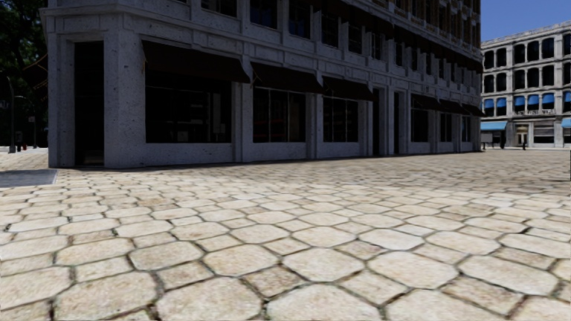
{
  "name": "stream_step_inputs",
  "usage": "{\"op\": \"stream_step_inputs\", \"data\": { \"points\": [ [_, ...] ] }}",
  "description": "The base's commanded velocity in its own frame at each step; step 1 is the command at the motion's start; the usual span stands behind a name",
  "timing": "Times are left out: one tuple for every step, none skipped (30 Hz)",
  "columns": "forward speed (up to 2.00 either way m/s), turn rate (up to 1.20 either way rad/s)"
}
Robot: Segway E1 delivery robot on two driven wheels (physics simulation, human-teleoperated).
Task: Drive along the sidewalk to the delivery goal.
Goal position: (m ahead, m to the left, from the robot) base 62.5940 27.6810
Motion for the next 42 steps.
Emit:
{"op": "stream_step_inputs", "data": {
  "points": [
    [2.0, 0.63],
    [2.0, 0.63],
    [2.0, 0.63],
    [2.0, 0.63],
    [2.0, 0.63],
    [2.0, 0.63],
    [2.0, 0.63],
    [2.0, 0.63],
    [2.0, 0.63],
    [2.0, 0.63],
    [2.0, 0.63],
    [2.0, 0.63],
    [2.0, 0.63],
    [2.0, 0.63],
    [2.0, 0.63],
    [2.0, 0.63],
    [2.0, 0.63],
    [2.0, 0.63],
    [2.0, 0.63],
    [2.0, 0.63],
    [2.0, 0.63],
    [2.0, 0.63],
    [2.0, 0.63],
    [2.0, 0.63],
    [2.0, 0.63],
    [2.0, 0.63],
    [2.0, 0.63],
    [2.0, 0.63],
    [2.0, 0.63],
    [2.0, 0.63],
    [2.0, 0.63],
    [2.0, 0.63],
    [2.0, 0.63],
    [2.0, 0.63],
    [2.0, 0.63],
    [2.0, 0.63],
    [2.0, 0.63],
    [2.0, 0.63],
    [2.0, 0.63],
    [2.0, 0.63],
    [2.0, 0.63],
    [2.0, 0.63]
  ]
}}
